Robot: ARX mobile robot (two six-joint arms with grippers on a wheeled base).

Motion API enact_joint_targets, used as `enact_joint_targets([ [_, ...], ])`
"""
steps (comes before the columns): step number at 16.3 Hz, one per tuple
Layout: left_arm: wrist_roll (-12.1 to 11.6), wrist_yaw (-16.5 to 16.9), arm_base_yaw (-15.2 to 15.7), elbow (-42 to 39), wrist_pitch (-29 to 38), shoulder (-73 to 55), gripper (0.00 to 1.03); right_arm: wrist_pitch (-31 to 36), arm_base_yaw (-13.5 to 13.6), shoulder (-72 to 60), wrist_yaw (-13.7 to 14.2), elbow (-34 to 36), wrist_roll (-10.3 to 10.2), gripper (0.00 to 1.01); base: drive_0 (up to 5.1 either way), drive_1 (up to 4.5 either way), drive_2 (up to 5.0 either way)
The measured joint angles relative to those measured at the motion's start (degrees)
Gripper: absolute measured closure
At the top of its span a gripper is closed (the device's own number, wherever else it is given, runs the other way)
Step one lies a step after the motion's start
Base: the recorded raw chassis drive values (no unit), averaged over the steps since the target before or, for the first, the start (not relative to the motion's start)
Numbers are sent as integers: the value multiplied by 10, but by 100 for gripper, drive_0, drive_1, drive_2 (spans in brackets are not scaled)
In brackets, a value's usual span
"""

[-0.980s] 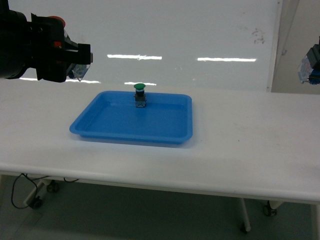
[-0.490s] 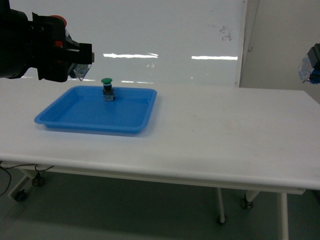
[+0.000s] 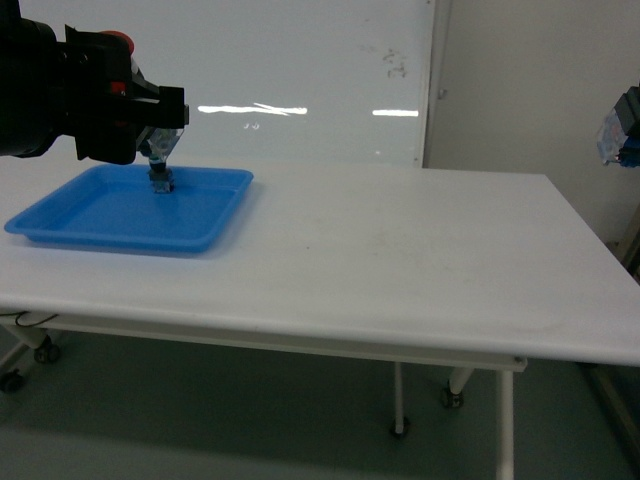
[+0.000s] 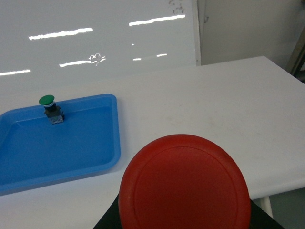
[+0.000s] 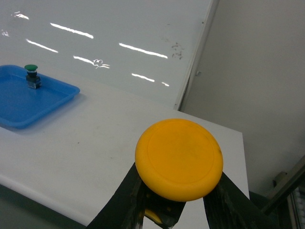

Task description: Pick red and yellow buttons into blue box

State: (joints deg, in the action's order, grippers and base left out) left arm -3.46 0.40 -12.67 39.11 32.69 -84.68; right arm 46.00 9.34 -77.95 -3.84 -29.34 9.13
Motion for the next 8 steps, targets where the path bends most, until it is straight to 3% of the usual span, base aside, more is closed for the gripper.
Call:
enact_joint_targets([
  [8, 0, 0, 0, 0, 2, 0, 79, 0, 0, 0, 0, 0, 0, 75, 481, -316, -122],
])
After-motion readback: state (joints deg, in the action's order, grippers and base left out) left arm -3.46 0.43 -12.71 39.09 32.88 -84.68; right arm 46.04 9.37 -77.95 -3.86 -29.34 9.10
